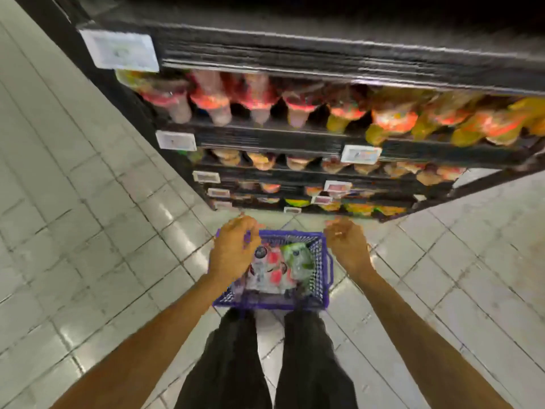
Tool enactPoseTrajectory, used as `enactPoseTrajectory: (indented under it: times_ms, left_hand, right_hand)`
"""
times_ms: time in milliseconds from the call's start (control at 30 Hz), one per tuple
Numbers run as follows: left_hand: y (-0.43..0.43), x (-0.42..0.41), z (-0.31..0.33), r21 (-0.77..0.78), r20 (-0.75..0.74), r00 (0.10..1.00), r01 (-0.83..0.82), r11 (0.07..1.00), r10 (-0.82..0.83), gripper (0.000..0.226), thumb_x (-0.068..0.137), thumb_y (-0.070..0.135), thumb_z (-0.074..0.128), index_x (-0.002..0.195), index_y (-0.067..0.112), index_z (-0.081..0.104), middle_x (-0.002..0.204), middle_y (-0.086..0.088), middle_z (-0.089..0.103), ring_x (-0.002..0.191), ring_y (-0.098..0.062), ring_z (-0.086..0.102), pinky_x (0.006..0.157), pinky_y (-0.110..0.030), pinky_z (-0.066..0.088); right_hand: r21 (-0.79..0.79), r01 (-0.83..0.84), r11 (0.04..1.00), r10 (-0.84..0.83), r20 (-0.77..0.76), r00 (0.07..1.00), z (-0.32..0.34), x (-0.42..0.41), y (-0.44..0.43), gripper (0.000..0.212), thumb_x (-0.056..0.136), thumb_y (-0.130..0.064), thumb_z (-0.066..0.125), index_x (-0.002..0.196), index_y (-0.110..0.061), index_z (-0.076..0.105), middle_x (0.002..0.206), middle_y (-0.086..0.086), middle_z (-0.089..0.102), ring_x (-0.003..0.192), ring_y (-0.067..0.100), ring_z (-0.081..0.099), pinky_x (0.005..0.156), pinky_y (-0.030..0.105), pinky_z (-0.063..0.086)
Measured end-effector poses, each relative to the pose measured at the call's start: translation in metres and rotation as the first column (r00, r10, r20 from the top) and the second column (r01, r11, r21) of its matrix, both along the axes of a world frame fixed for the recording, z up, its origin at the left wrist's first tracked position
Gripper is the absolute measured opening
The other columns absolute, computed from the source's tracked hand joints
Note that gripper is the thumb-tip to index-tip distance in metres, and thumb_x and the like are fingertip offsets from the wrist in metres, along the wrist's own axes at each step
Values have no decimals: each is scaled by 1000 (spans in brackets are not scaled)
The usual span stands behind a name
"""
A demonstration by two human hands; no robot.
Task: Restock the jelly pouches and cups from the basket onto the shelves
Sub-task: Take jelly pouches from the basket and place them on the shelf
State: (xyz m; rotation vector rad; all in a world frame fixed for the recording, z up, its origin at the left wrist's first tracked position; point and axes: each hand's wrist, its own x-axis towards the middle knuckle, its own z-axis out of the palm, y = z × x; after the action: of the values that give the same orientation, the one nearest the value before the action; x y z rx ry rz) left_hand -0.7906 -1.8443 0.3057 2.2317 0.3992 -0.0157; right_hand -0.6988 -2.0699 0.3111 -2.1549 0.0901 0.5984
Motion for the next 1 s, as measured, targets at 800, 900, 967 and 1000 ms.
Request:
enactPoseTrajectory:
  times_ms: [800, 900, 967, 1000]
  left_hand:
    - [15, -97, -543, -69, -688, 687, -381, 922, 232, 17, 94, 9, 60, 102, -5, 65, 101, -24, 69, 93, -38, 65, 76, -31, 49]
    - [5, -84, -573, -165, -735, 654, -432, 886, 182, 23, 94, 3, 58, 110, -12, 66, 107, -25, 68, 95, -30, 63, 69, -19, 46]
    - [-9, -79, -588, -229, -762, 639, -409, 883, 98, 26, 95, 6, 58, 116, -7, 65, 107, -19, 67, 95, -20, 57, 66, -14, 42]
    - [-16, -76, -594, -253, -773, 630, -421, 871, 80, 27, 95, 6, 58, 117, -9, 63, 107, -20, 66, 94, -18, 54, 67, -16, 40]
  right_hand:
    - [-292, -319, 902, 181, -415, 892, -551, -71, 50, 22, 90, -13, 57, 109, -12, 67, 117, 14, 68, 103, 30, 64, 80, 29, 48]
    - [-386, -316, 867, 198, -315, 928, -581, -58, 69, 42, 92, -29, 58, 128, -8, 55, 120, 17, 64, 105, 33, 63, 82, 35, 50]
    - [-411, -343, 845, 230, -300, 926, -599, -50, 81, 49, 91, -41, 59, 127, -7, 53, 124, 16, 60, 109, 34, 61, 81, 34, 48]
    - [-410, -375, 832, 259, -311, 915, -607, -47, 85, 53, 89, -44, 61, 125, -7, 54, 128, 15, 56, 114, 33, 57, 83, 34, 47]
